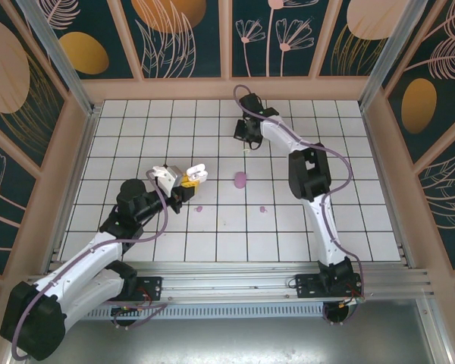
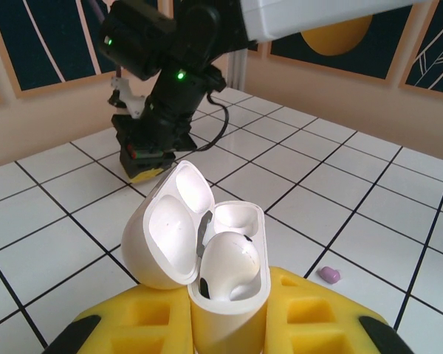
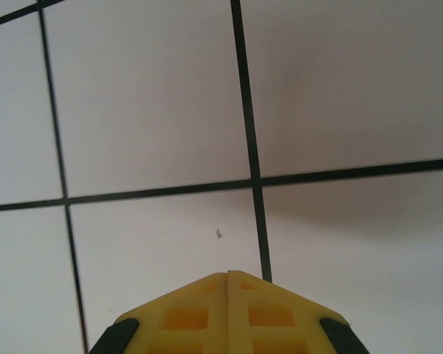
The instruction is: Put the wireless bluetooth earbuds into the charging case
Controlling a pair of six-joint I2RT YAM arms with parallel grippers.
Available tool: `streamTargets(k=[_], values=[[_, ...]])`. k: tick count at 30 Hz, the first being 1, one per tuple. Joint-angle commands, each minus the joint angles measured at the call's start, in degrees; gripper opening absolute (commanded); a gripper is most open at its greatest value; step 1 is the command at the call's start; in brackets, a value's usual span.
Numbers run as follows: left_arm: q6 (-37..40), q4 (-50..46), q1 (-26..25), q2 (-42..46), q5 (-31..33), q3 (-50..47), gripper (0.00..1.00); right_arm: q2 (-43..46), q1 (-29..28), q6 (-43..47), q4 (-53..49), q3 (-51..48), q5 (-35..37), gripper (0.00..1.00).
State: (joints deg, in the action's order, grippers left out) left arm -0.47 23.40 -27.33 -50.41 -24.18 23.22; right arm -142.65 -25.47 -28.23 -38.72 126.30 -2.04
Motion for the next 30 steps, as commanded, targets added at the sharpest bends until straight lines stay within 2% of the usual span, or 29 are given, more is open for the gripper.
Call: streamTargets(k=[1,9,17,30], values=[[-0.92,3.00,-0.09,-0.13,-1.44,-0.55,0.00,-2.78,0.29,1.69,-5.31,4.02,2.17,0.00],[-0.85,2.65,-0.11,-0.52,-1.33,-0.28,0.00,-3.01,-0.02,2.38,-4.29,1.35,2.04,0.00],[-1.48,2.38,-0.15,-0.60,-1.65,0.07,0.00,1.37,-1.87,4.29,-1.93,-6.94,2.61,0.00],[-4.52,2.67,-0.17,-0.30,-2.35,-0.20,0.00,7.88,-5.55,11.33,-1.91,-16.29,9.45,0.00]])
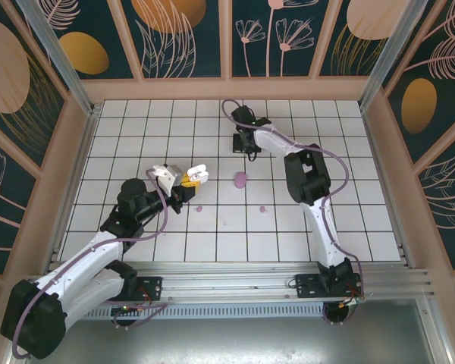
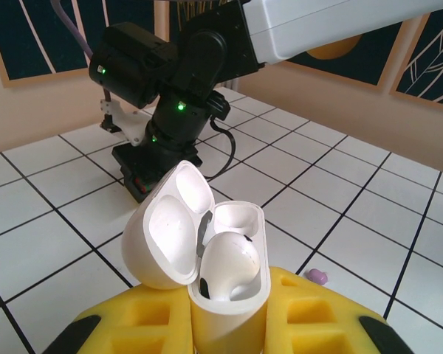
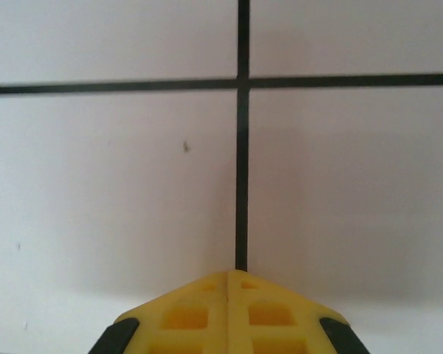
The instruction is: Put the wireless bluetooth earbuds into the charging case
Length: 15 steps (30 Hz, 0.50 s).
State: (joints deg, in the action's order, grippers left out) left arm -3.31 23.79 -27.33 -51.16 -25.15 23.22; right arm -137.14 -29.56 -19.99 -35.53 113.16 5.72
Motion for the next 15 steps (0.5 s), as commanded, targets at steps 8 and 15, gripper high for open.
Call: streamTargets(k=[8,15], values=[[-3.01,2.66,-0.15,0.80,-1.65,-0.24,0.00,9.57,-4.35,6.69,-2.46,-13.01,4.56,0.00],[-4.24,3.28,-0.17,0.92,-2.03,-0.20,0.00,16.21,-4.23,4.78,0.07,-19.23,5.00,0.00]])
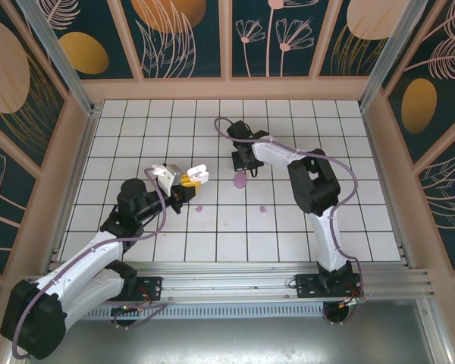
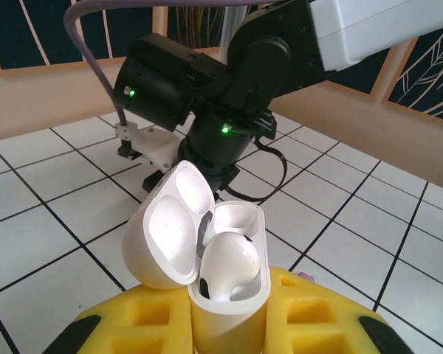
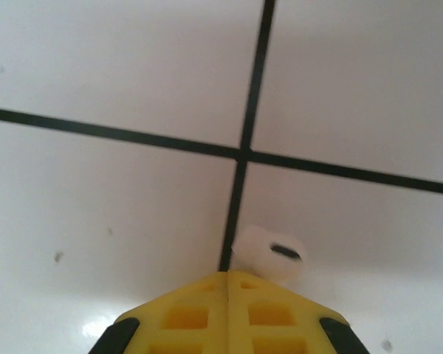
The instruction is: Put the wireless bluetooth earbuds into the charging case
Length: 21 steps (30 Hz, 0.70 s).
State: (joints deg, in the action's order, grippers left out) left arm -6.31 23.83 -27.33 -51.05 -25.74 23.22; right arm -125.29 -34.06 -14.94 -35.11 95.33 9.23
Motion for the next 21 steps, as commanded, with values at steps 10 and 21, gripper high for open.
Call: streamTargets(k=[10,21], values=[[-1.96,2.80,-0.13,1.00,-2.15,0.39,0.00,13.56,3.17,-9.57,9.07,-10.86,-8.10,0.00],[-2.37,3.86,-0.26,-3.56,-4.54,2.53,0.00,9.93,6.16,-13.81,9.79,-12.10,-12.42,0.32]])
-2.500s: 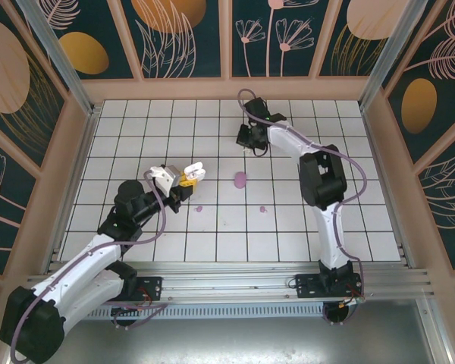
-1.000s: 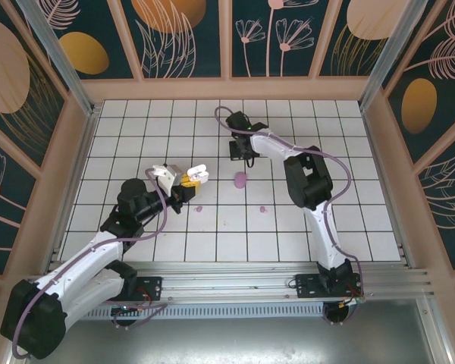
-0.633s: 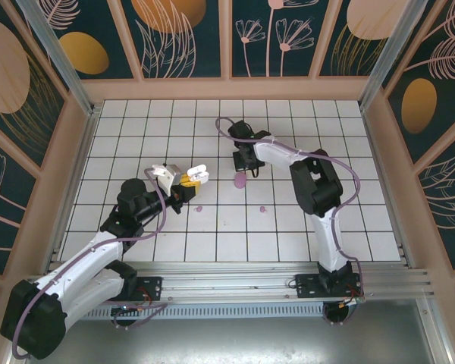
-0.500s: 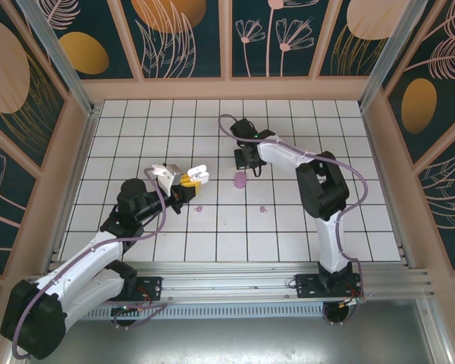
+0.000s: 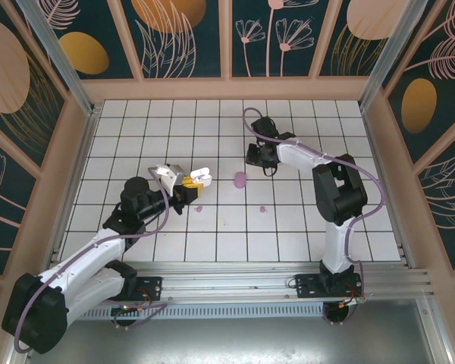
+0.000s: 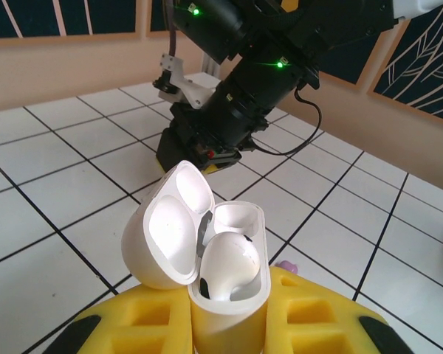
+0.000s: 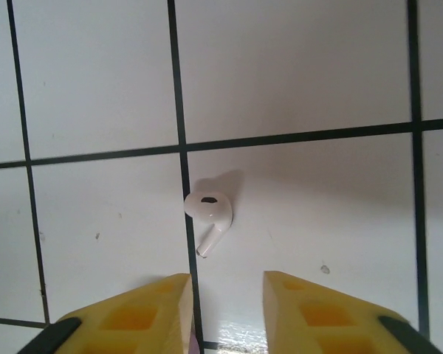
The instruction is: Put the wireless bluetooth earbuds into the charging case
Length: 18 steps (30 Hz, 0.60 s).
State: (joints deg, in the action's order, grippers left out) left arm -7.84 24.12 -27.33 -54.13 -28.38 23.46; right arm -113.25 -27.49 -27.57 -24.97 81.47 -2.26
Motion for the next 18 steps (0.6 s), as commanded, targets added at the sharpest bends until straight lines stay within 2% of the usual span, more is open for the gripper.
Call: streamTargets(k=[1,18], values=[[-0.87,3.78,-0.26,-0.77,-1.94,2.29,0.00,-2.68,-0.41,-0.96,-0.59,2.23,-0.73,0.32],[-0.76,5.21,-0.26,-3.85,-2.30,2.50,0.00,-10.18,-0.40,2.39,-4.22,11.07,1.20,0.29]])
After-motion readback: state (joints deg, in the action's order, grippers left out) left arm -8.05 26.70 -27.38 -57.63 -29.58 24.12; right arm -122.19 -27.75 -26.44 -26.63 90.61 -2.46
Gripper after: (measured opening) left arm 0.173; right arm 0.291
